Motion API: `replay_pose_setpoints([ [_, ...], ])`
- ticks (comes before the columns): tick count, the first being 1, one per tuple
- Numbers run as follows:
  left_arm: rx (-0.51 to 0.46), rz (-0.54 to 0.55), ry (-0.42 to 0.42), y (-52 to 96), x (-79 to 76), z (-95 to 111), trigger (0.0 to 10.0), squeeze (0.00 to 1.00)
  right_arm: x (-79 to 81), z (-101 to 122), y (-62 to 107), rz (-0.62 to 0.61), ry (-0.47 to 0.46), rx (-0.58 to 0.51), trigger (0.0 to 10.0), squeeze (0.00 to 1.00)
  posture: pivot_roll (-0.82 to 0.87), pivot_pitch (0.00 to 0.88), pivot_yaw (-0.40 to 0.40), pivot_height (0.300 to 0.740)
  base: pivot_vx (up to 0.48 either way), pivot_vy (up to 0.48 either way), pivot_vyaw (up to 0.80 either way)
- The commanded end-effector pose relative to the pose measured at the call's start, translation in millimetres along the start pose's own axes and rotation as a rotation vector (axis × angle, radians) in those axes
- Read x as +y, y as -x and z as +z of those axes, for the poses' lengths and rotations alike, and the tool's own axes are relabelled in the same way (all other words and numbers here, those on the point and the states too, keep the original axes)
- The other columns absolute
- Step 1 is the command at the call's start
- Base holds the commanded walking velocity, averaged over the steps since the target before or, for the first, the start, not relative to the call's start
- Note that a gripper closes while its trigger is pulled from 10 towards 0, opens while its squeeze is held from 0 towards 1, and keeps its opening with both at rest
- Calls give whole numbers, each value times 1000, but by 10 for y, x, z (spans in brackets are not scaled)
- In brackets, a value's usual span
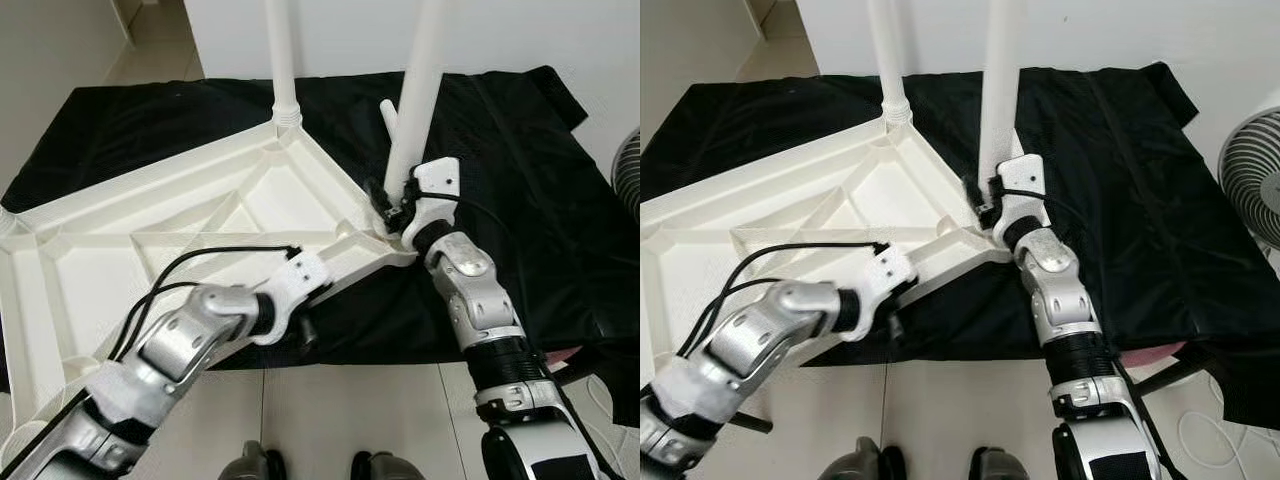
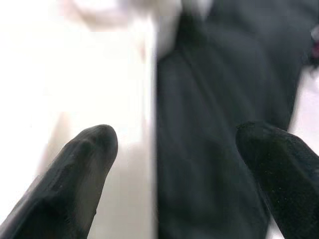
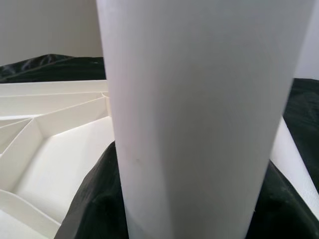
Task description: Building children table
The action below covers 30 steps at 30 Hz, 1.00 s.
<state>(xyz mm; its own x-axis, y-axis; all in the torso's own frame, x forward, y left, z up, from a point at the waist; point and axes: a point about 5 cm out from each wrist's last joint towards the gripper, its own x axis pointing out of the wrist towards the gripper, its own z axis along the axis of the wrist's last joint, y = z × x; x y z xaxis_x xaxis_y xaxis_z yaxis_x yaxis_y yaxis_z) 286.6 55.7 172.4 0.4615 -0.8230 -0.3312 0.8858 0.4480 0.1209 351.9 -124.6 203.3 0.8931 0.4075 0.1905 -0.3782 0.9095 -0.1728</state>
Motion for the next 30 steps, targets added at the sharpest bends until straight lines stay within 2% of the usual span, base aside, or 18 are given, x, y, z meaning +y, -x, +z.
replay_pose_setpoints([
  [1,-9,57,8,23,62,-3,10000,0,2,3,0,7,3,6,10000,0,-103,100,39,740,0,0,0],
  [2,-103,106,33,-12,91,139,10000,0,-19,-18,21,-5,3,19,10000,0,-103,100,39,740,0,0,0],
  [7,-192,151,73,-72,81,227,10000,0,-49,-45,46,-38,-5,34,10000,0,-112,111,33,740,0,0,0],
  [8,-223,160,103,-109,48,236,10000,0,-72,-55,59,-64,-9,36,10000,0,-112,111,33,740,0,0,0],
  [12,-231,163,139,-131,6,204,10000,0,-109,-98,72,-108,-26,56,10000,0,-114,117,35,740,0,0,0],
  [20,-237,201,209,-116,-23,139,10000,0,-87,-169,144,-98,-28,82,10000,0,-114,117,35,740,0,0,0],
  [30,-257,239,195,-131,1,181,10000,0,-33,-234,258,-56,23,96,10000,0,-102,120,37,740,0,0,0],
])
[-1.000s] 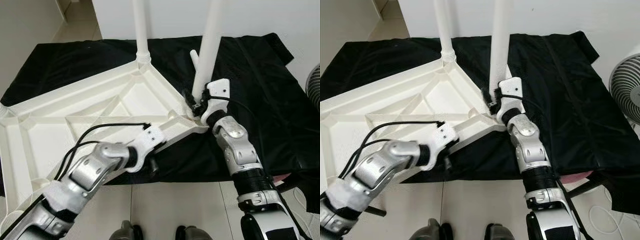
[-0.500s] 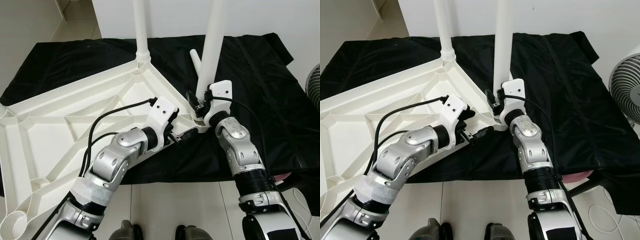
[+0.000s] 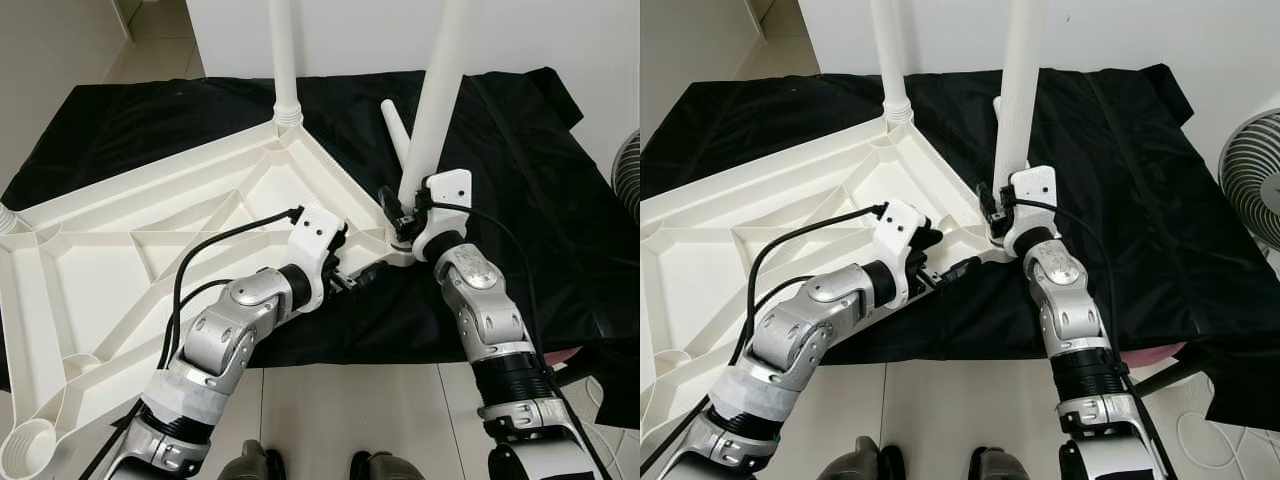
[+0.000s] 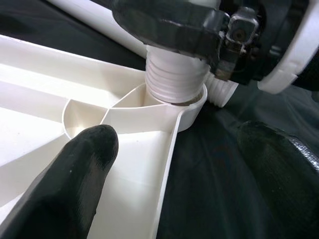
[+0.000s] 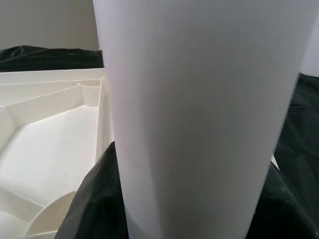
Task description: Building children table
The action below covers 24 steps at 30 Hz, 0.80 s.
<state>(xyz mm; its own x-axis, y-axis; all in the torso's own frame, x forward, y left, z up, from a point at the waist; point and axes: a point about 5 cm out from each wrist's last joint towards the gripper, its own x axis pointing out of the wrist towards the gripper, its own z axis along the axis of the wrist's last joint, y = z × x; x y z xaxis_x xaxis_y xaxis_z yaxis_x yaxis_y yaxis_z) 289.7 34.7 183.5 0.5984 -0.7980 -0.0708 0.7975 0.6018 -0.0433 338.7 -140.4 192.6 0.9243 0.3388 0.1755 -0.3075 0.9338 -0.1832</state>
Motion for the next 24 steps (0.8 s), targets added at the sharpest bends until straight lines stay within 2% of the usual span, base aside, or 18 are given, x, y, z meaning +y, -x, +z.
replay_pose_setpoints([
  [1,-6,96,-15,9,55,17,10000,0,42,-150,54,17,1,68,10000,0,-102,120,37,740,0,0,0],
  [10,-44,120,-8,6,50,50,10000,0,-105,-255,170,-37,16,92,10000,0,-102,125,46,740,0,0,0],
  [18,-44,125,-18,22,61,43,10000,0,-80,-253,220,25,10,53,10000,0,-96,126,51,740,0,0,0],
  [24,-42,140,-18,37,75,37,10000,0,-111,-344,321,37,-102,16,10000,0,-91,125,52,740,0,0,0],
])
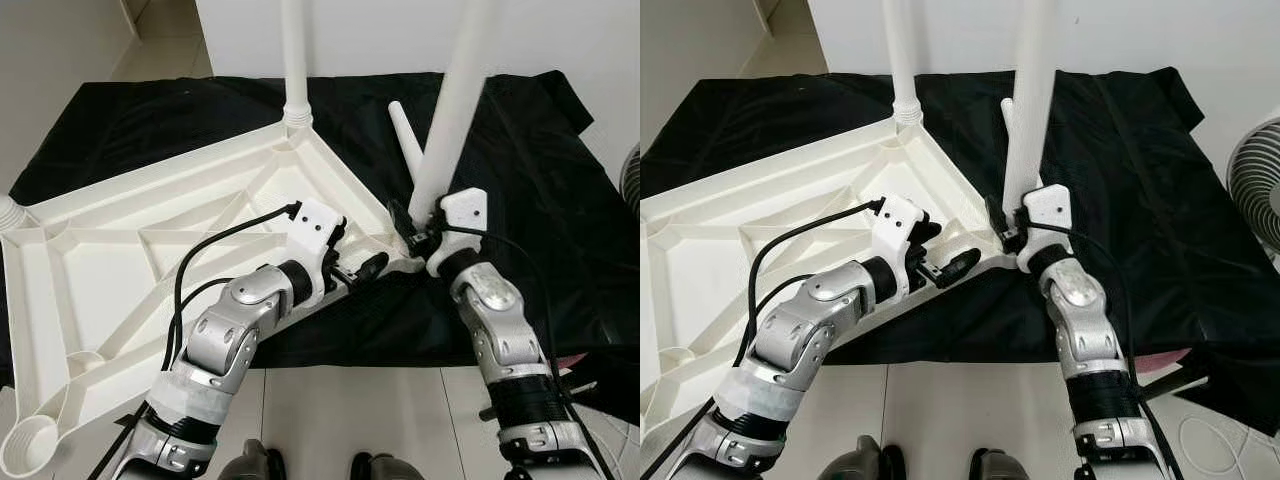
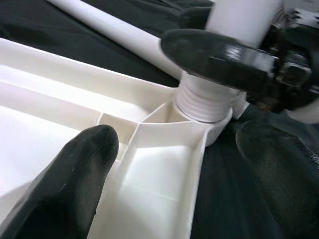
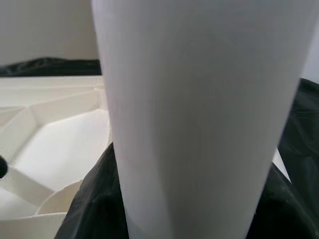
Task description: Building children table
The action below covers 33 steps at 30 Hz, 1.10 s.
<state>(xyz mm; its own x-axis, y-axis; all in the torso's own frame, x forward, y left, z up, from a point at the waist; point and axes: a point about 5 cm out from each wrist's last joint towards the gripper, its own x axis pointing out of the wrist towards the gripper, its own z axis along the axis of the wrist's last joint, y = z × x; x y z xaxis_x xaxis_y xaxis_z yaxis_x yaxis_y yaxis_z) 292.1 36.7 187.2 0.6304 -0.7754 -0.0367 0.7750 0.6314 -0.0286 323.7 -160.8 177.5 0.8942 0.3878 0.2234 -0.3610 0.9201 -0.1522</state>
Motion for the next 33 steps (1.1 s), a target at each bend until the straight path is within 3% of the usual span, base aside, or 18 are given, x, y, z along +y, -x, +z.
replay_pose_setpoints([
  [1,-6,102,-7,31,46,0,10000,0,1,-203,98,-14,-62,72,10000,0,-91,125,52,740,0,0,0],
  [5,-8,111,-7,30,62,1,10000,0,-19,-234,165,-62,-122,23,10000,0,-92,121,46,740,0,0,0],
  [10,-16,114,-6,18,68,18,10000,0,-18,-320,177,-94,-151,58,10000,0,-92,116,45,740,0,0,0],
  [17,-19,110,-5,4,62,22,10000,0,-47,-382,58,-90,-100,189,10000,0,-99,105,50,740,0,0,0],
  [26,-26,119,-8,1,79,42,10000,0,-3,-366,-96,-4,-11,275,10000,0,-95,90,42,740,0,0,0],
  [33,-30,125,-5,6,85,44,10000,0,74,-345,-134,74,45,280,10000,0,-96,79,38,740,0,0,0],
])
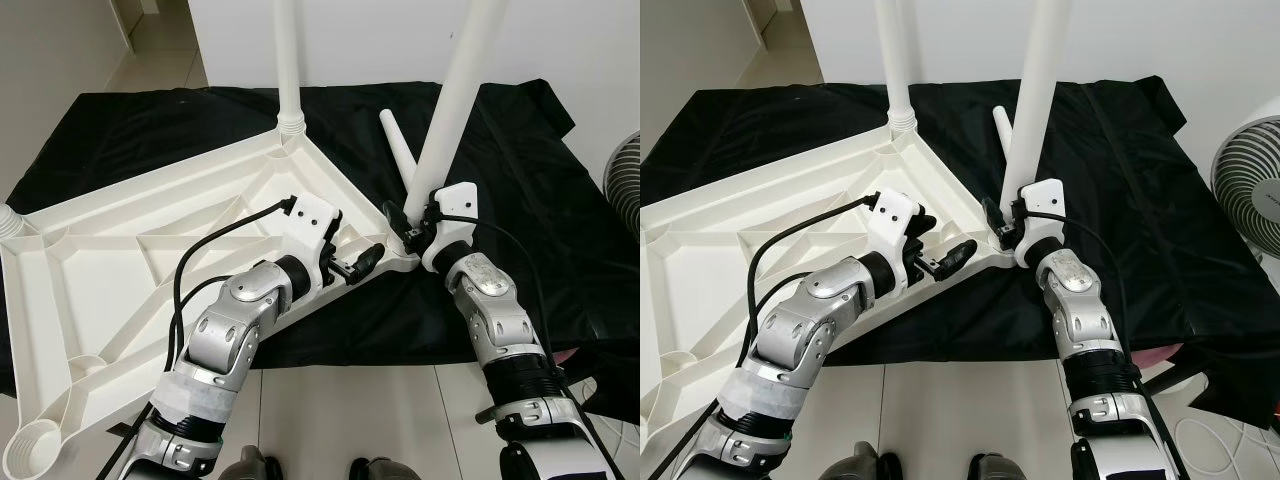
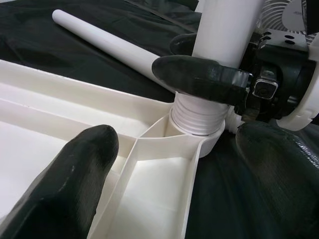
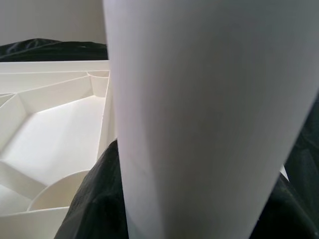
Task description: Building children table
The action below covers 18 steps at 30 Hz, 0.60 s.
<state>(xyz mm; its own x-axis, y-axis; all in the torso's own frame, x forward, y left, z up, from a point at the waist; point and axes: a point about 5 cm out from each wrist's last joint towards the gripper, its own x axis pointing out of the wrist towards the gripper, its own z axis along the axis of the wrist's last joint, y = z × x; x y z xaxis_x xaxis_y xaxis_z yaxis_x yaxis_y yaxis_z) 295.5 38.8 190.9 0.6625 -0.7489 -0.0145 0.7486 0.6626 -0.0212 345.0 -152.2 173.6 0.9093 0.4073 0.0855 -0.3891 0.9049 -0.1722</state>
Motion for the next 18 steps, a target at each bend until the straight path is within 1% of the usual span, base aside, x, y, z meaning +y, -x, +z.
replay_pose_setpoints([
  [1,-7,84,1,8,48,6,10000,0,72,-263,43,39,30,145,10000,0,-96,79,38,740,0,0,0],
  [8,-8,83,0,4,44,8,10000,0,82,-295,30,18,6,164,10000,0,-95,77,38,740,0,0,0],
  [10,-6,82,-2,8,42,4,10000,0,93,-286,18,-36,-27,161,10000,0,-96,75,38,740,0,0,0],
  [11,-6,82,-2,8,42,4,10000,0,93,-286,18,-36,-27,161,10000,0,-96,75,38,740,0,0,0],
  [12,-6,82,-3,9,42,4,10000,0,111,-270,4,-72,-53,153,10000,0,-96,75,38,740,0,0,0],
  [13,-6,82,-3,9,42,4,10000,0,111,-270,4,-72,-53,153,10000,0,-96,75,38,740,0,0,0],
  [15,-7,82,-1,10,41,6,10000,0,162,-226,-48,-177,-115,134,10000,0,-98,75,38,740,0,0,0],
  [16,-7,82,-1,10,41,6,10000,0,162,-226,-48,-177,-115,134,10000,0,-98,75,38,740,0,0,0],
  [18,-8,80,0,4,37,7,10000,0,200,-180,-95,-257,-147,114,10000,0,-98,75,38,740,0,0,0],
])
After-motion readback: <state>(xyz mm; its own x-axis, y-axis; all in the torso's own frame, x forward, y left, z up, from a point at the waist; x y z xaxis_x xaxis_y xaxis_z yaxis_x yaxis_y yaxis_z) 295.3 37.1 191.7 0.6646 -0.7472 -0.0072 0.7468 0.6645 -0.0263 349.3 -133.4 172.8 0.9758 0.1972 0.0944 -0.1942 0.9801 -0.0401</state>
